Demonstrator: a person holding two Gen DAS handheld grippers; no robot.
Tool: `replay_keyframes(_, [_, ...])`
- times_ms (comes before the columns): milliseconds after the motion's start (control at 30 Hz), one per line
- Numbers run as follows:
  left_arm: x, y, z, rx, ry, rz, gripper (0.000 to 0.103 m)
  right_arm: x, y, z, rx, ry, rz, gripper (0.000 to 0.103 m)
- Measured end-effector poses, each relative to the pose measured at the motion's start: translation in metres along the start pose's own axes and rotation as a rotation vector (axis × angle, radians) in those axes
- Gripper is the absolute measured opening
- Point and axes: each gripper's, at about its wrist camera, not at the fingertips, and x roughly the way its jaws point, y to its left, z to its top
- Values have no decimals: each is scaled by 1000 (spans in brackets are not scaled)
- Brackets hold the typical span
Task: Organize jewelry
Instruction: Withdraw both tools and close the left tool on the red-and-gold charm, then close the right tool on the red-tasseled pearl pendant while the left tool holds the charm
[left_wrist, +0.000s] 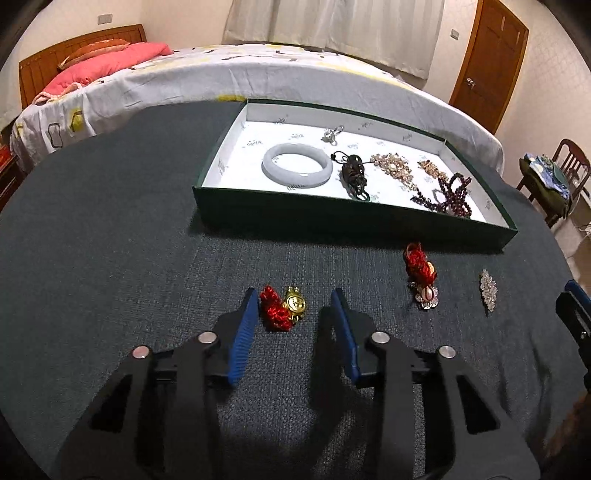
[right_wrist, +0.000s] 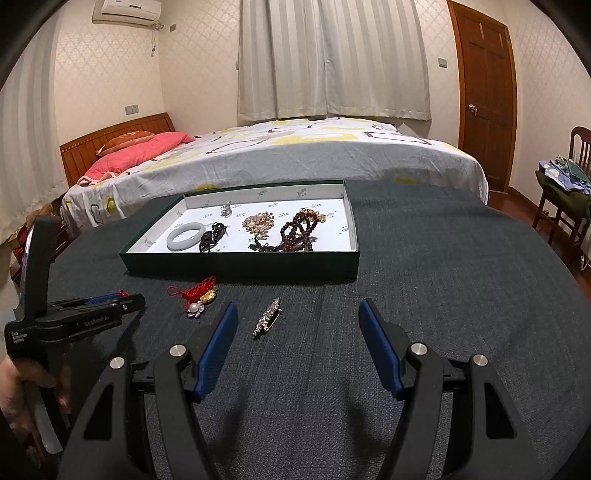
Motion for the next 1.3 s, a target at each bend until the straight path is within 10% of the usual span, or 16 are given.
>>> replay_keyframes(567, [-2,11,-2,-15,4,-8,16,5,5,-1,-9,14,9,66])
replay_keyframes(1300, [-32,40,-1,-54,-77,66,14,52,78,15,-74,93,135,66])
